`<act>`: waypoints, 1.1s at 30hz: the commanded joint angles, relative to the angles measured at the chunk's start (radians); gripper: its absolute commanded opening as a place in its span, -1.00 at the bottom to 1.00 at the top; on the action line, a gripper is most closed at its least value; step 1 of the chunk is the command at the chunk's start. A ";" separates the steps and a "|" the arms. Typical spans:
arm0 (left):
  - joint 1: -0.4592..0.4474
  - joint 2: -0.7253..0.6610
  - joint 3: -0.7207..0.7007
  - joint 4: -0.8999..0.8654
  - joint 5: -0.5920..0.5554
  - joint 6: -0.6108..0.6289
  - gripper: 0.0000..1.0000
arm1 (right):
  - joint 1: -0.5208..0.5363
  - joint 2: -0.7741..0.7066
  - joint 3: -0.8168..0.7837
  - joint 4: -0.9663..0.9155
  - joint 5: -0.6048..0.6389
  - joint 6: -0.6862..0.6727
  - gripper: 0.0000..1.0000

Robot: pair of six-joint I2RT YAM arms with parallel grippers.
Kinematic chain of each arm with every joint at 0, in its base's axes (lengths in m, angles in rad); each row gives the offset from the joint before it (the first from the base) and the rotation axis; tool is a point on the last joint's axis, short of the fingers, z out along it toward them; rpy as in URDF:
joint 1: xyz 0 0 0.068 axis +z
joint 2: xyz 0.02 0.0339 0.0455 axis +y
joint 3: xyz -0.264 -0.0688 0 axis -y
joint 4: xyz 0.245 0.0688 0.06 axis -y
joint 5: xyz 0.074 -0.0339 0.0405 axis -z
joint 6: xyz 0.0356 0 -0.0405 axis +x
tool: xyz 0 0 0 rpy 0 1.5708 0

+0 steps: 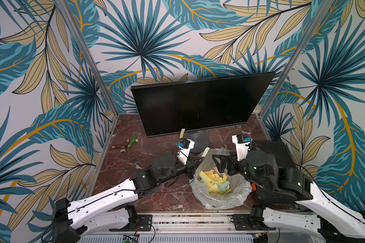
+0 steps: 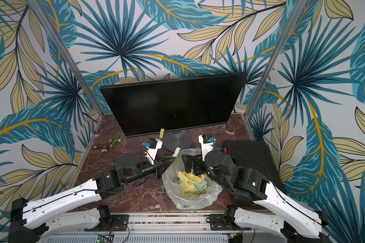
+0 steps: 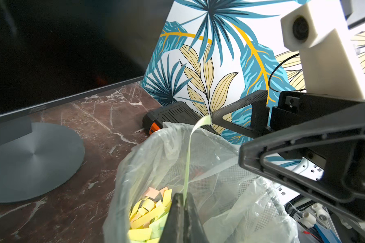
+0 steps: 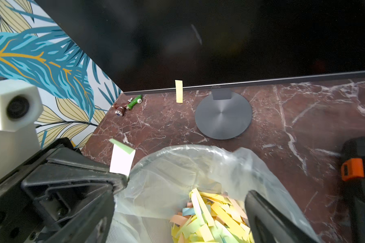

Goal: Remove the sticky note from the monitor
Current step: Place the sticky note in the trash bin.

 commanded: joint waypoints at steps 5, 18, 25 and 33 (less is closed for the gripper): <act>-0.087 0.129 0.117 -0.035 -0.061 0.091 -1.00 | 0.001 -0.112 -0.034 -0.126 0.139 0.078 0.99; -0.168 0.210 0.207 -0.146 -0.121 0.161 -0.68 | 0.001 -0.137 -0.024 -0.133 0.174 0.075 0.99; -0.175 0.196 0.235 -0.148 -0.158 0.178 0.06 | 0.001 -0.126 -0.016 -0.118 0.167 0.064 0.99; -0.175 0.104 0.232 -0.142 -0.254 0.215 0.68 | 0.002 -0.091 0.006 -0.103 0.151 0.044 0.99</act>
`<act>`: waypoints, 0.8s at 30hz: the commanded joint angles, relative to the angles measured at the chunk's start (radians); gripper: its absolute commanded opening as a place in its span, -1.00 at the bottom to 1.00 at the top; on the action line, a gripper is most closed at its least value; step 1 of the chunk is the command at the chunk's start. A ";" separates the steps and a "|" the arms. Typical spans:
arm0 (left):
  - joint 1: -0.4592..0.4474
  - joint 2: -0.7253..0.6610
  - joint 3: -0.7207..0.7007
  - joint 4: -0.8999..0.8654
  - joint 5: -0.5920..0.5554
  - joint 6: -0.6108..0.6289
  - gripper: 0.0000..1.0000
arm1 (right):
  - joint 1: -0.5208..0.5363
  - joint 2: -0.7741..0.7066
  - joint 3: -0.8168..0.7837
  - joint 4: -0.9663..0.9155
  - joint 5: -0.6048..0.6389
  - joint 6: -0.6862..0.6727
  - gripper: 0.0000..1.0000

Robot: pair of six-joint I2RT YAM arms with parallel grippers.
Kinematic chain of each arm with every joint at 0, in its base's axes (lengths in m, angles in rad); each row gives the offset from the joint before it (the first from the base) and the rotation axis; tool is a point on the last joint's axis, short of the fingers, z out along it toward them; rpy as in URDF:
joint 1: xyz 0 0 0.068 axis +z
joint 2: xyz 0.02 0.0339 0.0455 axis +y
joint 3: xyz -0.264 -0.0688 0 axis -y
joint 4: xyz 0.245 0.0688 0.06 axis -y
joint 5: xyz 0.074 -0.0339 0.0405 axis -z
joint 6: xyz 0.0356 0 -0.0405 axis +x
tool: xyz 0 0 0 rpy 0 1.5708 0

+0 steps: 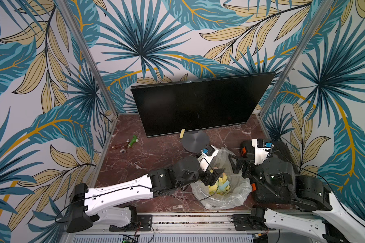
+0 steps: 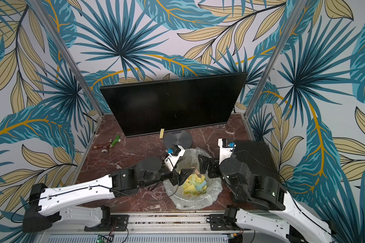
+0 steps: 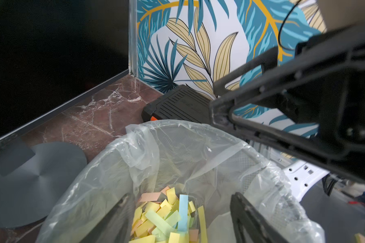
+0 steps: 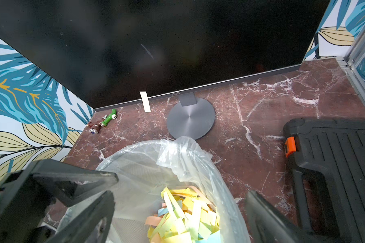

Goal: Remove the sticky note from the monitor
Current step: Place the sticky note in the trash bin, then tear off the sticky note from the monitor.

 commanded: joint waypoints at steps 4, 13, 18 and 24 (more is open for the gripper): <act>-0.002 -0.125 -0.009 0.031 -0.138 0.051 1.00 | 0.002 0.042 0.040 0.042 -0.014 -0.035 0.99; 0.098 -0.291 -0.139 0.052 -0.216 0.028 1.00 | 0.002 0.156 0.112 0.120 -0.088 -0.103 0.99; 0.220 -0.397 -0.247 0.082 -0.187 -0.030 1.00 | 0.002 0.225 0.148 0.162 -0.129 -0.132 0.99; 0.389 -0.465 -0.394 0.149 -0.085 -0.148 1.00 | 0.003 0.318 0.183 0.220 -0.195 -0.149 0.99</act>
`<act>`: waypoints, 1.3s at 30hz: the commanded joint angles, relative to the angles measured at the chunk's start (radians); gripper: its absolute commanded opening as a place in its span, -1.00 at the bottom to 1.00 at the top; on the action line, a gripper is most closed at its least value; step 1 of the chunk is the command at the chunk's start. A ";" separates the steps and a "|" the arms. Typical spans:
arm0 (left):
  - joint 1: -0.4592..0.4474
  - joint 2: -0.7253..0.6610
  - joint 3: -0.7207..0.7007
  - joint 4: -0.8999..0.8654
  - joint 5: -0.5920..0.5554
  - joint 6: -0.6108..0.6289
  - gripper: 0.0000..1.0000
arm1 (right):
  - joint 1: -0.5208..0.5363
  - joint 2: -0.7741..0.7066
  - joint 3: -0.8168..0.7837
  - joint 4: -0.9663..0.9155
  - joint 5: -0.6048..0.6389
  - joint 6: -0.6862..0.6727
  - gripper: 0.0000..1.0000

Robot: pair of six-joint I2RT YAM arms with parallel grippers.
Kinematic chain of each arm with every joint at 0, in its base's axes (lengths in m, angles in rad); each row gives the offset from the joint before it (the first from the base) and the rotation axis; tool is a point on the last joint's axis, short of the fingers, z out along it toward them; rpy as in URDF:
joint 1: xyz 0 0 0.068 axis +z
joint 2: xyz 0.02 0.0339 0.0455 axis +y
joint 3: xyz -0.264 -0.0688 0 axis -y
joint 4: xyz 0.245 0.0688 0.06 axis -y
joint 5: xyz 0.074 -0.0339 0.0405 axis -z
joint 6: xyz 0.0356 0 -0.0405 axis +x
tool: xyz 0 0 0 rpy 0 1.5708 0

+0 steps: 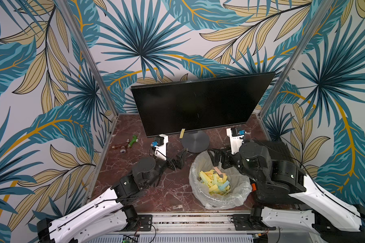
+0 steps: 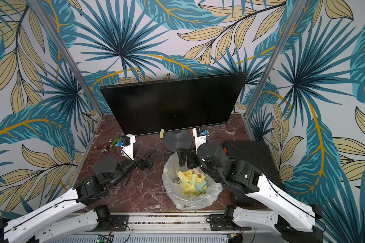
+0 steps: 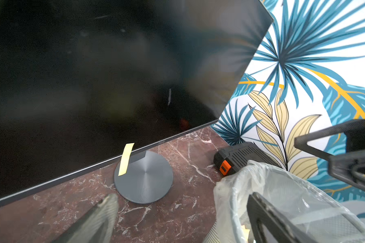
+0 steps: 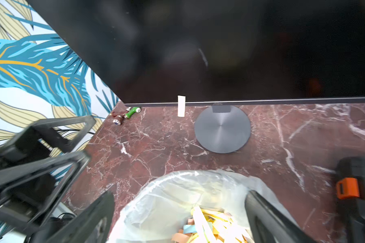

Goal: Remove the sticky note from the monitor
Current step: Tear off the sticky note from the monitor.

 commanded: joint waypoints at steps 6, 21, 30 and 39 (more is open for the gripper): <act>0.175 0.003 -0.204 0.214 0.165 -0.188 1.00 | 0.001 0.135 0.065 0.113 -0.129 -0.024 0.99; 0.304 0.253 -0.444 0.750 0.334 -0.233 1.00 | 0.001 0.251 0.076 0.183 -0.209 -0.002 0.99; 0.358 0.628 -0.458 1.168 0.462 -0.248 1.00 | 0.001 0.258 0.081 0.174 -0.214 0.002 0.99; 0.364 0.922 -0.382 1.448 0.476 -0.196 1.00 | 0.002 0.255 0.095 0.141 -0.197 0.002 0.99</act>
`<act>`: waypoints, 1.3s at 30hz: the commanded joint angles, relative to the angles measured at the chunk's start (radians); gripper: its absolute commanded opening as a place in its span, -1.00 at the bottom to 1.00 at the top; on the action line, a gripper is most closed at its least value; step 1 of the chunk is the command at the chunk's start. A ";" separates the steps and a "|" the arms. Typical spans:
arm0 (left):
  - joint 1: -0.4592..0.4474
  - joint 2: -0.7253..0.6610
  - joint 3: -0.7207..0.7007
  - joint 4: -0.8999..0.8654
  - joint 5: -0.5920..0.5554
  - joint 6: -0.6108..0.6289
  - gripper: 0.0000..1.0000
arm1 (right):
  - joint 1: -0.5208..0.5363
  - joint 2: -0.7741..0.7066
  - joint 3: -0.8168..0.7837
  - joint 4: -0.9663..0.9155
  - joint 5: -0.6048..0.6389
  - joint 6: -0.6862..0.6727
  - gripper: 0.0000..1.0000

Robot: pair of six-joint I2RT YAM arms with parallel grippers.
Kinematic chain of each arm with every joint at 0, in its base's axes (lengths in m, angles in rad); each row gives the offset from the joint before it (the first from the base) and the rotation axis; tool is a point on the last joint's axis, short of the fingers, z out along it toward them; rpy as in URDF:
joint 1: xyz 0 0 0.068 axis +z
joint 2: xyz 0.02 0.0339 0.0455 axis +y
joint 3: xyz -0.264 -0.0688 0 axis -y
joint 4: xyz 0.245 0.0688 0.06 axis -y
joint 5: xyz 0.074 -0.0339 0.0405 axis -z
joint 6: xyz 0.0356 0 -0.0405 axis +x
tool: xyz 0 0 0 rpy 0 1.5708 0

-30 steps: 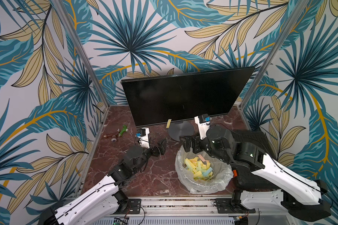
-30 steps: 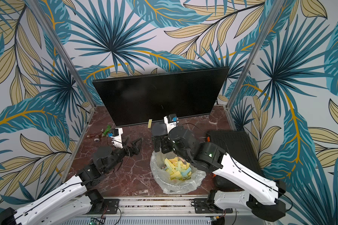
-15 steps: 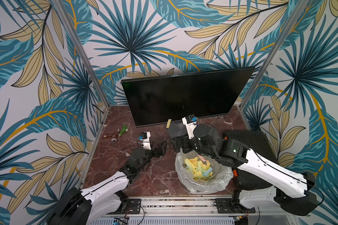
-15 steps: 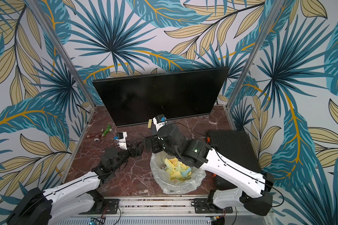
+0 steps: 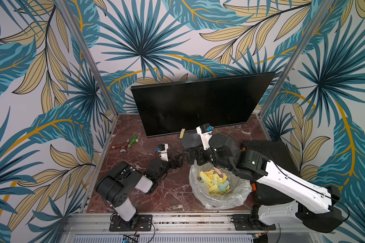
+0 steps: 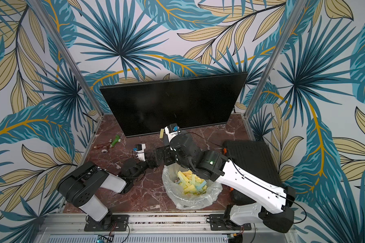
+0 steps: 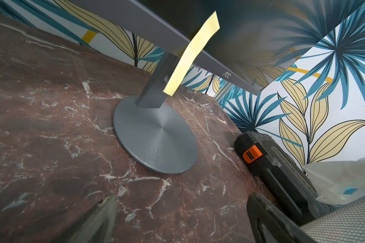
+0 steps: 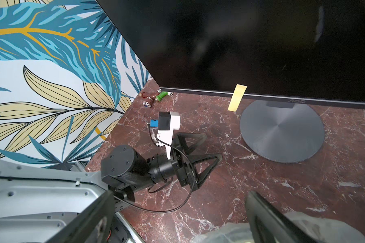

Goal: Remove the sticky note from the monitor
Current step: Tear off the sticky note from the monitor.

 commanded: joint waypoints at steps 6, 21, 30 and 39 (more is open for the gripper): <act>0.010 0.115 0.146 0.140 0.046 0.088 1.00 | 0.001 0.004 0.029 -0.038 0.019 0.011 0.99; 0.039 0.213 0.248 0.139 0.067 0.110 0.95 | 0.001 0.001 0.037 -0.081 0.028 0.015 0.99; 0.068 0.218 0.283 0.139 0.095 0.091 0.75 | 0.002 0.003 0.037 -0.088 0.030 0.019 0.99; 0.076 0.245 0.333 0.140 0.125 0.064 0.55 | 0.001 0.004 0.037 -0.097 0.031 0.024 0.99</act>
